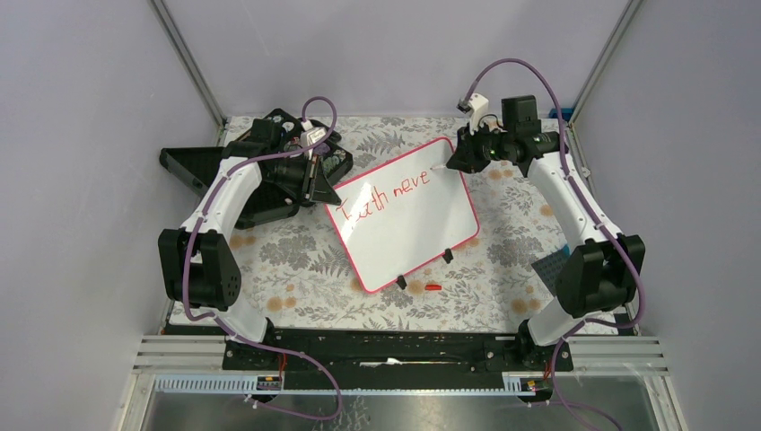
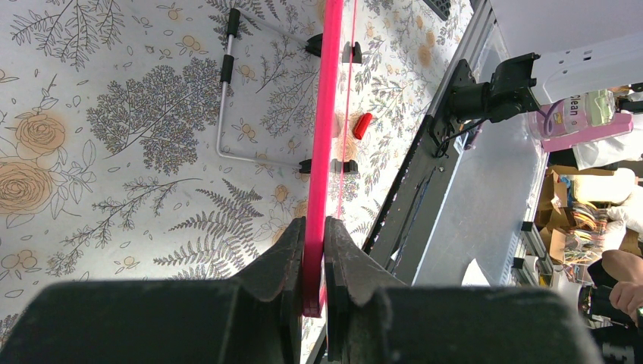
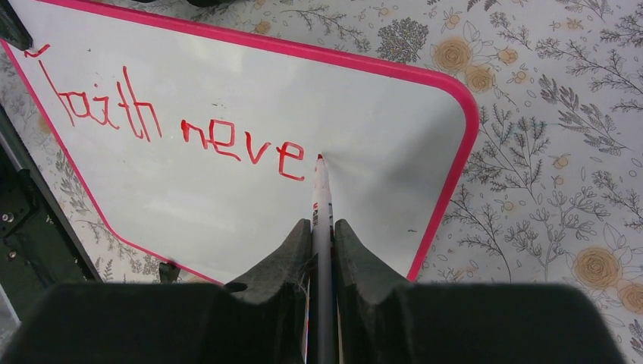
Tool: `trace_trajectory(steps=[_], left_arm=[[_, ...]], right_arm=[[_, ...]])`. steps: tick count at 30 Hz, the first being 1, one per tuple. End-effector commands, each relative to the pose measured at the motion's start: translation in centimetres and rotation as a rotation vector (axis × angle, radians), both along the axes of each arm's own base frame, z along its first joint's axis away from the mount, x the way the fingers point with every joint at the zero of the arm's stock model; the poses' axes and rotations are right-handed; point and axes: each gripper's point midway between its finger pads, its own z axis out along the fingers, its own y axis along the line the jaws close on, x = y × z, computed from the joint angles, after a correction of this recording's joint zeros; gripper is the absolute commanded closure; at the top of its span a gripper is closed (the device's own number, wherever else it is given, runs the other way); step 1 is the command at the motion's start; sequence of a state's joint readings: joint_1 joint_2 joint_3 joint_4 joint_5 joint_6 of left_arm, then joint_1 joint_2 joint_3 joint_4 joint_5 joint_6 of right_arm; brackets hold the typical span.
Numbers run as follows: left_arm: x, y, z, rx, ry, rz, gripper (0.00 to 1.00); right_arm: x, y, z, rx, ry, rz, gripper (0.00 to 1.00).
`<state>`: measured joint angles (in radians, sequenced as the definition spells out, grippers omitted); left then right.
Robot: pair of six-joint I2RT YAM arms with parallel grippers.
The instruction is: Write a sentence on the whiteboard
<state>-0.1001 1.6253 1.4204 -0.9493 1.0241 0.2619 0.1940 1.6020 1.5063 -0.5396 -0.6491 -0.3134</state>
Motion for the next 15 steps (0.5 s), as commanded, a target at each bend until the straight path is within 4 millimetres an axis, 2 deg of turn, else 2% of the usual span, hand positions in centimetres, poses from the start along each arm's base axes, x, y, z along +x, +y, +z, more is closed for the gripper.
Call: trace_trajectory(steps=[1,15], left_arm=[[1.41,0.34,-0.28,0.057,-0.095,-0.002,1.0],[1.36,0.38,-0.26,0.061,-0.096,0.0,1.0]], right_arm=[[0.64,0.33,1.82,0.024,-0.044,0.015,1.0],[1.2,0.36,1.11,0.015,-0.033,0.01,1.0]])
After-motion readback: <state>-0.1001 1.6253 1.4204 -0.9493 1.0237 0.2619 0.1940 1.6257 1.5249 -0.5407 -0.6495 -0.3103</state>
